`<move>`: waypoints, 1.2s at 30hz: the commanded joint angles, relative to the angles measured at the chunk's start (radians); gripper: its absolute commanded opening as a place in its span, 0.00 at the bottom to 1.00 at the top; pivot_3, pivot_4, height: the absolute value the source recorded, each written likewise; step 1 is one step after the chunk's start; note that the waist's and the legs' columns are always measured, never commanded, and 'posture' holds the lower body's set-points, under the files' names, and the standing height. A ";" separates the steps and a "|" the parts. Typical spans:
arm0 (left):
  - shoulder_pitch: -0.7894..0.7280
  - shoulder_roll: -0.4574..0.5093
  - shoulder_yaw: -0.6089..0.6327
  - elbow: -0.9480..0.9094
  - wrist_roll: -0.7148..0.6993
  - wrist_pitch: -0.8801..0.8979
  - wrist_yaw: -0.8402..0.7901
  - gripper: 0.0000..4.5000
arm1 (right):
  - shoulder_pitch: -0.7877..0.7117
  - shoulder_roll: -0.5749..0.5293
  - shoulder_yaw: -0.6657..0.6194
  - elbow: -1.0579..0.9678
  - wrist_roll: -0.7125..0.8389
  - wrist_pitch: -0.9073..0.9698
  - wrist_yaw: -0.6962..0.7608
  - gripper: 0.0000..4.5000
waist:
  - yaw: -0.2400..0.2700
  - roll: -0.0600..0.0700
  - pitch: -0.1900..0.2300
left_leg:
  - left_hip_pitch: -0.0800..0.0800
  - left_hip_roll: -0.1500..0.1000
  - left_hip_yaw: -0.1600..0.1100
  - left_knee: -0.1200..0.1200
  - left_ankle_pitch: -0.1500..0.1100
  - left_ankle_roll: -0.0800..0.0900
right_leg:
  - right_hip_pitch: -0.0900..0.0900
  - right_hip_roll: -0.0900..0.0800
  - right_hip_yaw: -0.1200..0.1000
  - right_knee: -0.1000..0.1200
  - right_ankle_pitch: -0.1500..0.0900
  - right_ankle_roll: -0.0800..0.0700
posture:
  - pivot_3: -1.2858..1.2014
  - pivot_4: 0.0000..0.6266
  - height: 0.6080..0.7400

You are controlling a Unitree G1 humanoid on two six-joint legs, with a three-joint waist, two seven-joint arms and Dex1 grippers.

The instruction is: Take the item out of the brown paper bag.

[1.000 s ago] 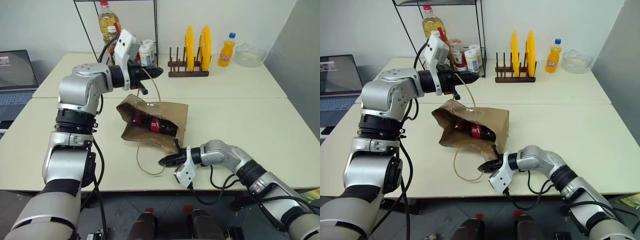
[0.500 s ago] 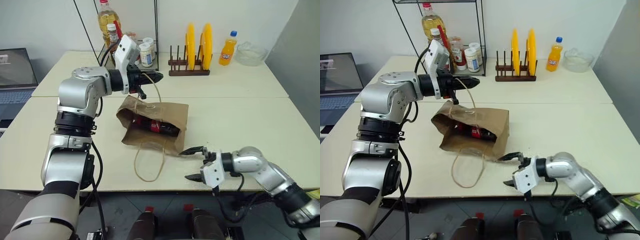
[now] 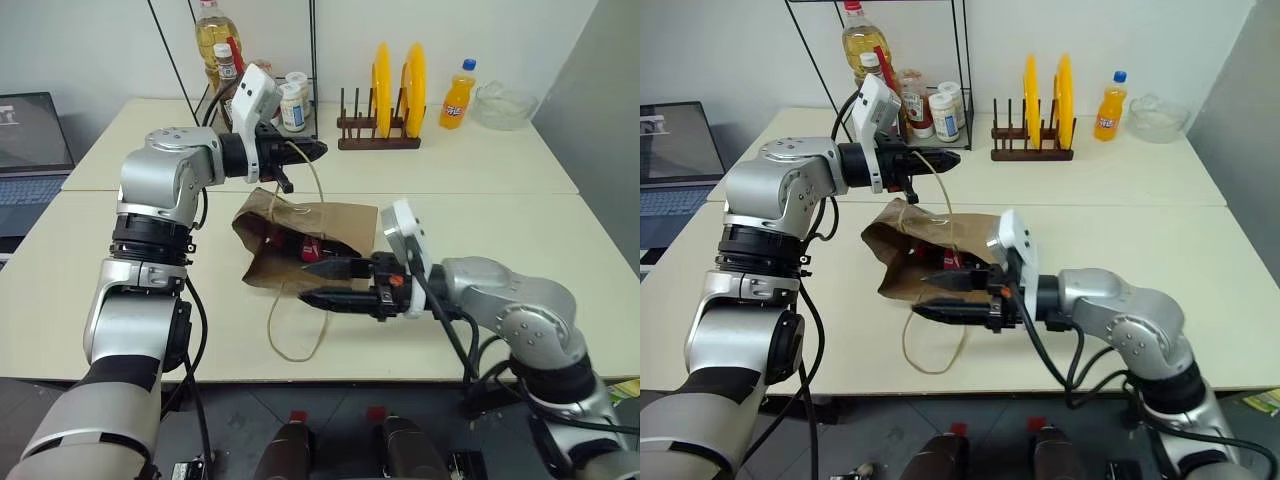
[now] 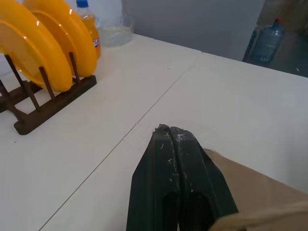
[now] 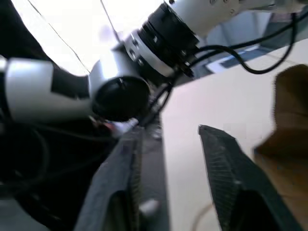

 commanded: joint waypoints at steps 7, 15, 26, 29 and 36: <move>-0.035 -0.006 0.022 -0.014 0.004 -0.006 0.018 0.00 | -0.068 0.198 0.116 0.253 -0.168 -0.108 0.037 0.00 | -0.008 0.000 0.000 | -0.002 0.000 0.003 0.000 0.000 0.000 | -0.005 0.000 0.002 0.003 0.000 0.000 | 0.52 0.24 1.00; -0.019 0.008 0.031 -0.044 -0.007 0.023 0.030 0.00 | -0.111 0.292 0.204 0.518 -0.557 -0.498 0.039 0.00 | -0.025 0.000 0.000 | -0.004 0.000 0.008 0.001 0.002 -0.003 | -0.014 0.000 0.005 0.013 0.000 0.000 | 0.52 0.24 1.00; 0.013 0.002 0.047 -0.090 -0.021 0.056 0.043 0.00 | -0.152 0.221 0.272 0.751 -1.052 -0.784 -0.168 0.00 | -0.026 0.000 0.000 | -0.003 0.000 0.008 0.001 0.002 -0.004 | -0.015 0.000 0.006 0.014 0.000 0.000 | 0.52 0.24 1.00; 0.024 0.002 0.051 -0.101 -0.023 0.063 0.045 0.00 | -0.159 0.209 0.275 0.731 -1.116 -0.785 -0.175 0.13 | -0.025 0.000 0.000 | -0.003 0.000 0.008 0.001 0.002 -0.004 | -0.015 0.000 0.006 0.015 0.000 0.000 | 0.52 0.24 1.00; 0.026 -0.005 0.056 -0.104 -0.026 0.062 0.056 0.00 | -0.208 0.179 0.304 0.706 -1.269 -0.733 -0.183 0.67 | -0.024 0.000 0.000 | -0.003 0.000 0.008 0.001 0.002 -0.004 | -0.015 0.000 0.006 0.015 0.000 0.000 | 0.52 0.24 1.00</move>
